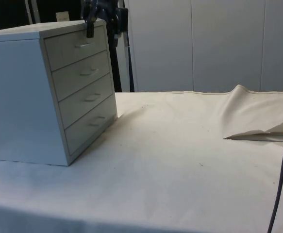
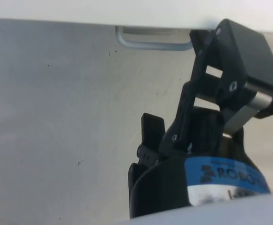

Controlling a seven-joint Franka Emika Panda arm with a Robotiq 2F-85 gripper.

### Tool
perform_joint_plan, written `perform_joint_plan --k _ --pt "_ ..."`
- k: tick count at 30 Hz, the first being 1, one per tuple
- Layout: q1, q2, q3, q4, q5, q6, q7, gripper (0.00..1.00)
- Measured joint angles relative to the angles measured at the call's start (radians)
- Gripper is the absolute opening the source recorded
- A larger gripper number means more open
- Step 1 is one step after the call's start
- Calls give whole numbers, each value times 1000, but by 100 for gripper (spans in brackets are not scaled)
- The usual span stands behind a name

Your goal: Open the drawer, then close it.

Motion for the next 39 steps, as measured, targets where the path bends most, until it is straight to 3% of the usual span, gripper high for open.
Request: perform_joint_plan --k 19,29,39 --pt "1 -26 1 -49 -3 55 -65 100" --pt "3 -102 5 -112 -19 57 -78 100" --pt "1 -112 -1 -124 -20 74 -145 100"
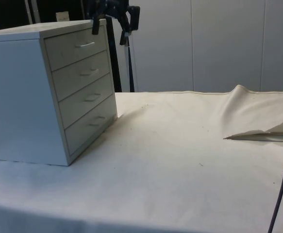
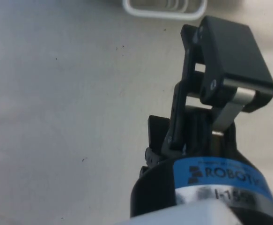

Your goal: Open the drawer, then close it.

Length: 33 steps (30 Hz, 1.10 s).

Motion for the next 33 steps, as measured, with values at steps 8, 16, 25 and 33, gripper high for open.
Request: perform_joint_plan --k 8,16,25,33 --pt "-2 2 -4 -4 0 16 -56 100" --pt "-2 13 -8 -21 0 53 -108 100" --pt "-4 25 -13 -31 0 95 -169 100" --pt "-5 34 -19 -48 0 159 -221 100"
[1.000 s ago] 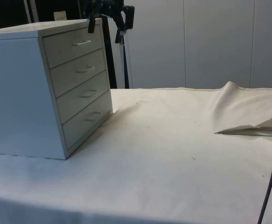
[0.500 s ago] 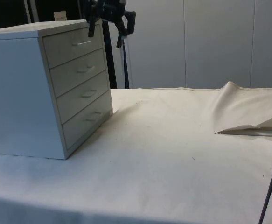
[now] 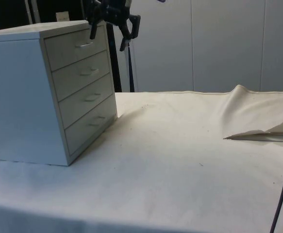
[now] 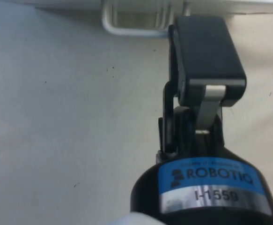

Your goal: Open the drawer, then close it.

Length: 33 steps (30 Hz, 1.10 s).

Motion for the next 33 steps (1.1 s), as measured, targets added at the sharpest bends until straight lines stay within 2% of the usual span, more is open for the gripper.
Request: perform_joint_plan --k 9,23,26,27,28,31,32,33 --pt "3 19 5 -4 -4 47 -7 100" --pt "6 28 11 2 -4 51 -4 100" --pt "6 26 11 0 -4 51 -4 89" --pt "6 26 11 0 -4 51 -4 75" --pt "6 26 11 0 -4 51 -4 70" --pt "6 25 11 5 -4 53 -4 56" --pt "6 25 11 7 -4 53 -4 56" --pt "7 25 11 9 -4 53 -4 51"
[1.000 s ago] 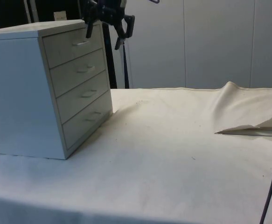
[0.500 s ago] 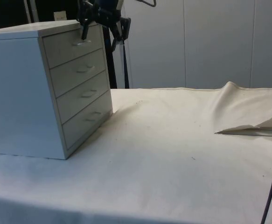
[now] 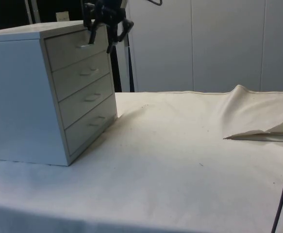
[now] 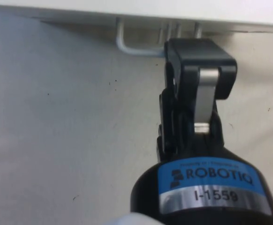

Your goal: Open the drawer, then close it.

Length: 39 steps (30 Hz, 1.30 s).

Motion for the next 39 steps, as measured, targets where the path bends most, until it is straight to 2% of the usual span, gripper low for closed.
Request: perform_joint_plan --k 1,2,6,7,8,9,18,25,32,39 --pt "0 0 0 2 0 0 0 46" --pt "0 0 0 4 0 0 0 37" --pt "0 1 0 2 1 0 0 17" --pt "0 1 0 1 1 0 0 17" --pt "0 1 0 1 1 0 0 12" --pt "0 2 0 0 2 -1 2 0" --pt "0 -2 0 4 2 -4 12 0" --pt "1 -24 1 12 3 -38 15 0" --pt "1 -85 11 -43 -12 -45 32 0" --pt "2 -105 25 -65 -34 -39 74 0"
